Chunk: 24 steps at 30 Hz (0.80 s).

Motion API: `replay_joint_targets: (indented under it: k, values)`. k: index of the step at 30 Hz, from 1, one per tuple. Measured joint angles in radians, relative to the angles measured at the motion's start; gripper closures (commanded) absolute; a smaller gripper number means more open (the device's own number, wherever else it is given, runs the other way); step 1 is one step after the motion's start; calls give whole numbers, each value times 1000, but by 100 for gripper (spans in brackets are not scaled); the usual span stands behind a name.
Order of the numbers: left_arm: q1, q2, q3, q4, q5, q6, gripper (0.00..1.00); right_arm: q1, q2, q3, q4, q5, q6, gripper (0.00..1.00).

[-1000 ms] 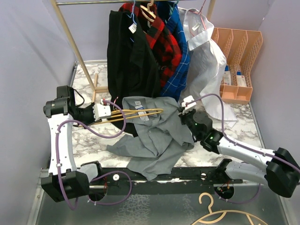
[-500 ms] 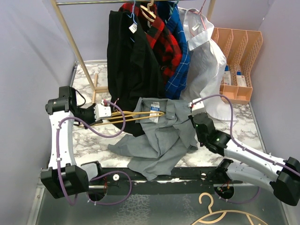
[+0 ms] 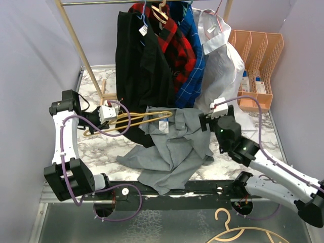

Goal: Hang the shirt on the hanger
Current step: Hang the shirt on the hanger.

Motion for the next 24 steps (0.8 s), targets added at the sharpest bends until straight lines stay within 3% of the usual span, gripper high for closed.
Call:
replay_joint_targets:
  k: [6, 12, 20, 24]
  values:
    - [-52, 47, 13, 24, 14, -45, 100, -1, -4, 240, -3, -291, 39, 22]
    - [-134, 108, 16, 77, 6, -110, 100, -1, 89, 256, 60, -549, 150, 19]
    - [-165, 118, 16, 142, -59, -175, 100, -1, 183, 185, 79, -613, 224, 18]
    - [-165, 102, 12, 164, -112, -182, 100, -1, 228, 185, 94, -579, 262, 33]
